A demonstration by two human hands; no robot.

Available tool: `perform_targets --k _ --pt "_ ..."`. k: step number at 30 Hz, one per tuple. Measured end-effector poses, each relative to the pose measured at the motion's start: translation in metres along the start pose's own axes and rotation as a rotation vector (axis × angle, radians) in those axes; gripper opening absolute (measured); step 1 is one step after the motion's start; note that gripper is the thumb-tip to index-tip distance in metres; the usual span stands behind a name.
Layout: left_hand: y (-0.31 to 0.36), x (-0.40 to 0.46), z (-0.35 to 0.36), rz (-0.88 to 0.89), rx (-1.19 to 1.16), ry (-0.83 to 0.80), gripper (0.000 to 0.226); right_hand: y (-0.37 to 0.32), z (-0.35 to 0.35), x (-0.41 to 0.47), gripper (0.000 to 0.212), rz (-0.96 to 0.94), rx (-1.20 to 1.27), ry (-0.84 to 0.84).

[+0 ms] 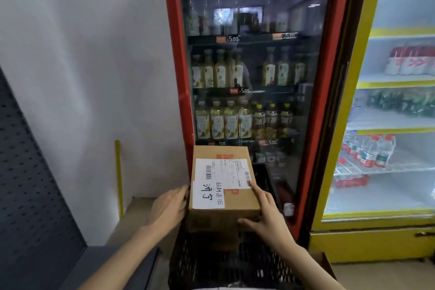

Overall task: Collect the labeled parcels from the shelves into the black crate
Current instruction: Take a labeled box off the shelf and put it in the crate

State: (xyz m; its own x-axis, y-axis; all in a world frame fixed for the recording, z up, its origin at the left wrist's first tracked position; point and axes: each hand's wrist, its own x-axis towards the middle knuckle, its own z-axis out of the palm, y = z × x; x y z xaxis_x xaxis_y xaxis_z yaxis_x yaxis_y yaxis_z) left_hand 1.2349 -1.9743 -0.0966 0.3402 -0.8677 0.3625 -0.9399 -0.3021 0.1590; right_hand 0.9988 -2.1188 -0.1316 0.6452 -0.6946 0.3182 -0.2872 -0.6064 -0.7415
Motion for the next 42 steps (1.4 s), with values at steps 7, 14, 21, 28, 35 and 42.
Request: perform_targets --k 7,14,21,28,35,42 --pt "-0.044 0.060 0.072 -0.044 -0.097 -0.100 0.054 0.042 0.033 0.069 0.098 0.081 -0.047 -0.075" --pt "-0.065 0.090 0.128 -0.122 -0.077 -0.131 0.059 0.085 0.062 0.109 0.099 0.137 -0.057 -0.147" --pt "-0.083 0.106 0.162 -0.213 -0.029 -0.231 0.054 0.109 0.098 0.124 0.097 0.227 -0.067 -0.188" --pt "-0.102 0.120 0.177 -0.162 -0.062 -0.162 0.035 0.135 0.126 0.134 0.092 0.262 -0.193 -0.302" --pt "-0.106 0.127 0.187 -0.096 -0.034 -0.150 0.028 0.144 0.125 0.136 0.093 0.247 -0.385 -0.376" --pt "-0.109 0.126 0.185 -0.084 -0.072 -0.155 0.029 0.134 0.108 0.134 0.080 0.169 -0.468 -0.392"
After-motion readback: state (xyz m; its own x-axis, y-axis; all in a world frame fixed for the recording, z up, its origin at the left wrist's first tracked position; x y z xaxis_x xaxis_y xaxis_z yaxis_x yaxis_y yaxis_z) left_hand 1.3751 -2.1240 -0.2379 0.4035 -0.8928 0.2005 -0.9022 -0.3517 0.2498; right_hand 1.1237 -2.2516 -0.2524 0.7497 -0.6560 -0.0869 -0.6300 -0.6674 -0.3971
